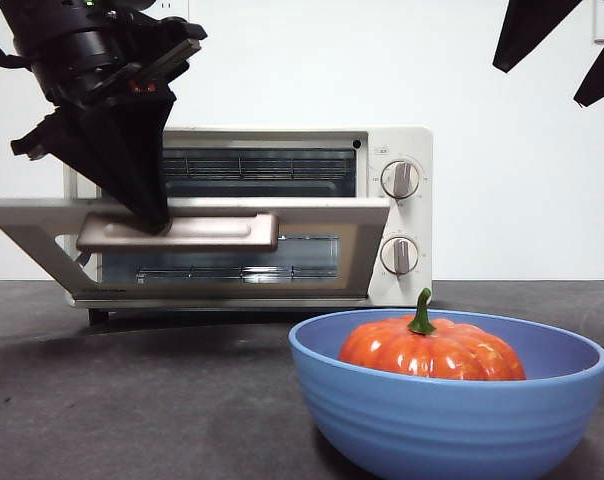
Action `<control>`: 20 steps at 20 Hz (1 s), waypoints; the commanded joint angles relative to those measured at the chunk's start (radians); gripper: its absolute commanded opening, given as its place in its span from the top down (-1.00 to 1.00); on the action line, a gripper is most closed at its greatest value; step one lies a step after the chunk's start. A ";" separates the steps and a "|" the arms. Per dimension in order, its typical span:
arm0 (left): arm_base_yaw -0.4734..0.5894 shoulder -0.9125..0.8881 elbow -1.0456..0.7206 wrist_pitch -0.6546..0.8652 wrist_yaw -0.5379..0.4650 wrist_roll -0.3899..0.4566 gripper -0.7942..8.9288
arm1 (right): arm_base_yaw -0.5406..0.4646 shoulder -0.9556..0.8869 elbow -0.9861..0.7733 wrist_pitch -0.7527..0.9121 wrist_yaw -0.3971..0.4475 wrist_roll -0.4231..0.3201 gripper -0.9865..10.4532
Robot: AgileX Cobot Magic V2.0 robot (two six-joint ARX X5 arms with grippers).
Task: Place pumpkin in the steamer
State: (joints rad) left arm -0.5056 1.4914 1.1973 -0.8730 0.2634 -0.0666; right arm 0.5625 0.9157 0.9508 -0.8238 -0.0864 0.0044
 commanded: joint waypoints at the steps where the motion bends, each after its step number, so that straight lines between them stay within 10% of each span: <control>1: -0.006 0.020 0.009 -0.008 -0.009 -0.004 0.81 | 0.007 0.003 0.011 0.007 -0.003 -0.006 -0.11; 13: -0.001 -0.059 0.009 0.039 -0.009 0.003 0.81 | -0.002 0.016 0.011 -0.019 -0.041 0.031 -0.11; 20: 0.065 -0.354 -0.068 0.100 -0.009 0.006 0.81 | -0.131 0.104 0.010 -0.014 -0.232 0.041 -0.11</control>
State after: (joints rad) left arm -0.4343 1.1294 1.1172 -0.7746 0.2573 -0.0666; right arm 0.4232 1.0103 0.9508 -0.8471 -0.3168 0.0345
